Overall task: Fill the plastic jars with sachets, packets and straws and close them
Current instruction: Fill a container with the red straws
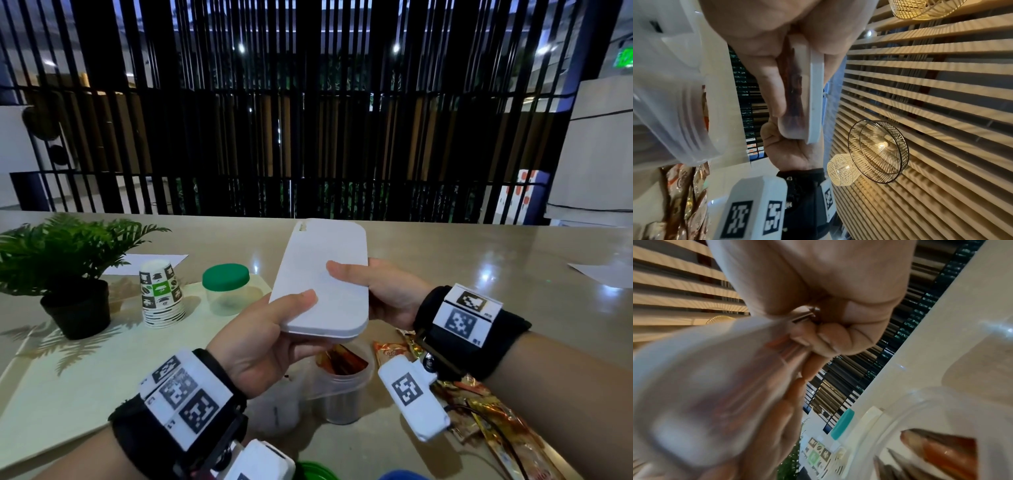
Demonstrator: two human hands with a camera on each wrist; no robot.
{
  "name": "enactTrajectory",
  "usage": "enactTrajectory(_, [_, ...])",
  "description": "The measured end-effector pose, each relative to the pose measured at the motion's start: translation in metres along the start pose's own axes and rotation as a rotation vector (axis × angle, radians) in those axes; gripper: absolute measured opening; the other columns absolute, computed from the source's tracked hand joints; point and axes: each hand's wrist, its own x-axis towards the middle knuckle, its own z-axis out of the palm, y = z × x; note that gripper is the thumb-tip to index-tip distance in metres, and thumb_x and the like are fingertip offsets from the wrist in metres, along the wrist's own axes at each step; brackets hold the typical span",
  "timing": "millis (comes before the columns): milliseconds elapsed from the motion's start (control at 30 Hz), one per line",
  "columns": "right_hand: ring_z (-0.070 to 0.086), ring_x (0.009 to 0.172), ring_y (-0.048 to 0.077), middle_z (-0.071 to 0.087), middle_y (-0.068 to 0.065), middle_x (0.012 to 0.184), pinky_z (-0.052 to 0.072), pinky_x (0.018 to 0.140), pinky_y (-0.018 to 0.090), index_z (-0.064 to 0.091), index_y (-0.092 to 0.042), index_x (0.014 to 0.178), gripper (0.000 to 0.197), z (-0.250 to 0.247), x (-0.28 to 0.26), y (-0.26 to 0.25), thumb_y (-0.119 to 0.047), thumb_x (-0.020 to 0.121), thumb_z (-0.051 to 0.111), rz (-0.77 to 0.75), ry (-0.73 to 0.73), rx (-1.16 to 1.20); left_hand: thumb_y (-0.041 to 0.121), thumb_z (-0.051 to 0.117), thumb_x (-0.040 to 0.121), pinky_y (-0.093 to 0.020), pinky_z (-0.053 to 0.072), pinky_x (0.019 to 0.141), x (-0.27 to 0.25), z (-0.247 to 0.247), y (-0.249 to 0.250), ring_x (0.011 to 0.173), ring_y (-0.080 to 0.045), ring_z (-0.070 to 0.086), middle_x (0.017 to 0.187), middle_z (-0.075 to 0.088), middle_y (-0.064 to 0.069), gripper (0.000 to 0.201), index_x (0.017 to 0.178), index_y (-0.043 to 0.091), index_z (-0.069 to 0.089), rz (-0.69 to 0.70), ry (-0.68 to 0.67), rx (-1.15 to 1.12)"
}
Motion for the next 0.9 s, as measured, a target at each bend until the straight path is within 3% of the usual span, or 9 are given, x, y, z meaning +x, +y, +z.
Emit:
enactTrajectory(67, [0.059, 0.088, 0.027, 0.07, 0.014, 0.107, 0.044, 0.078, 0.034, 0.065, -0.011, 0.108, 0.059, -0.002, 0.003, 0.0, -0.051, 0.066, 0.076, 0.037, 0.06, -0.017, 0.015, 0.064, 0.072, -0.035, 0.061, 0.059, -0.003, -0.003, 0.003, 0.072, -0.029, 0.073, 0.096, 0.074, -0.019, 0.048, 0.117, 0.001, 0.057, -0.032, -0.015, 0.016])
enactTrajectory(167, [0.046, 0.061, 0.015, 0.058, 0.001, 0.074, 0.032, 0.055, 0.021, 0.06, -0.023, 0.087, 0.04, -0.018, 0.007, -0.008, -0.056, 0.067, 0.073, 0.073, 0.166, 0.091, 0.011, 0.062, 0.073, -0.031, 0.058, 0.045, -0.012, -0.009, 0.012, 0.061, -0.028, 0.072, 0.085, 0.073, -0.02, 0.034, 0.104, -0.004, 0.062, -0.101, -0.069, 0.054])
enactTrajectory(300, [0.033, 0.034, 0.005, 0.051, -0.003, 0.055, 0.026, 0.033, 0.012, 0.058, -0.017, 0.1, 0.029, -0.033, 0.006, -0.014, -0.043, 0.088, 0.061, 0.048, 0.191, 0.103, 0.013, 0.062, 0.07, -0.032, 0.056, 0.041, -0.017, -0.01, 0.015, 0.055, -0.028, 0.069, 0.08, 0.072, -0.019, 0.034, 0.099, -0.004, 0.061, -0.104, -0.035, 0.033])
enactTrajectory(400, [0.034, 0.036, 0.007, 0.049, -0.002, 0.056, 0.029, 0.035, 0.014, 0.056, -0.015, 0.091, 0.028, -0.029, 0.004, -0.014, -0.043, 0.092, 0.057, 0.019, 0.273, 0.144, 0.023, 0.064, 0.073, -0.04, 0.062, 0.058, -0.009, -0.014, 0.014, 0.071, -0.027, 0.071, 0.093, 0.071, -0.017, 0.041, 0.108, 0.001, 0.06, -0.01, 0.028, -0.073])
enactTrajectory(500, [0.051, 0.041, 0.013, 0.059, 0.004, 0.057, 0.042, 0.042, 0.021, 0.054, -0.012, 0.089, 0.028, -0.022, -0.004, -0.014, -0.039, 0.096, 0.052, 0.012, 0.263, 0.201, 0.025, 0.063, 0.077, -0.041, 0.058, 0.079, -0.004, -0.019, 0.018, 0.08, -0.021, 0.066, 0.078, 0.07, -0.01, 0.03, 0.099, 0.006, 0.058, 0.106, 0.07, -0.2])
enactTrajectory(600, [0.064, 0.052, 0.017, 0.069, 0.012, 0.069, 0.051, 0.05, 0.023, 0.056, -0.007, 0.101, 0.028, -0.015, -0.013, -0.017, -0.033, 0.095, 0.05, 0.039, 0.113, 0.202, 0.016, 0.062, 0.082, -0.034, 0.06, 0.076, 0.002, -0.017, 0.02, 0.081, -0.022, 0.065, 0.085, 0.065, -0.013, 0.022, 0.099, 0.004, 0.055, 0.206, 0.117, -0.212])
enactTrajectory(733, [0.065, 0.061, 0.018, 0.068, 0.007, 0.077, 0.048, 0.063, 0.028, 0.059, -0.011, 0.102, 0.031, -0.009, -0.021, -0.021, -0.035, 0.083, 0.06, 0.055, -0.036, 0.083, 0.018, 0.049, 0.099, -0.034, 0.061, 0.061, 0.012, -0.019, 0.024, 0.086, -0.027, 0.067, 0.11, 0.064, -0.019, 0.035, 0.13, 0.0, 0.046, 0.264, 0.211, -0.194])
enactTrajectory(833, [0.059, 0.058, 0.014, 0.064, 0.002, 0.072, 0.045, 0.062, 0.025, 0.06, -0.012, 0.099, 0.046, -0.006, -0.022, -0.018, -0.043, 0.066, 0.066, 0.055, -0.1, -0.031, 0.027, 0.046, 0.102, -0.026, 0.056, 0.049, 0.019, -0.024, 0.038, 0.072, -0.02, 0.068, 0.095, 0.068, -0.012, 0.032, 0.12, 0.002, 0.054, 0.242, 0.303, -0.207])
enactTrajectory(900, [0.054, 0.054, 0.012, 0.065, 0.003, 0.07, 0.043, 0.055, 0.021, 0.061, -0.011, 0.098, 0.046, 0.001, -0.022, -0.015, -0.043, 0.066, 0.066, 0.044, -0.143, -0.064, 0.028, 0.048, 0.101, -0.028, 0.059, 0.059, 0.021, -0.025, 0.042, 0.07, -0.016, 0.071, 0.085, 0.074, -0.008, 0.029, 0.11, 0.004, 0.06, 0.21, 0.293, -0.224])
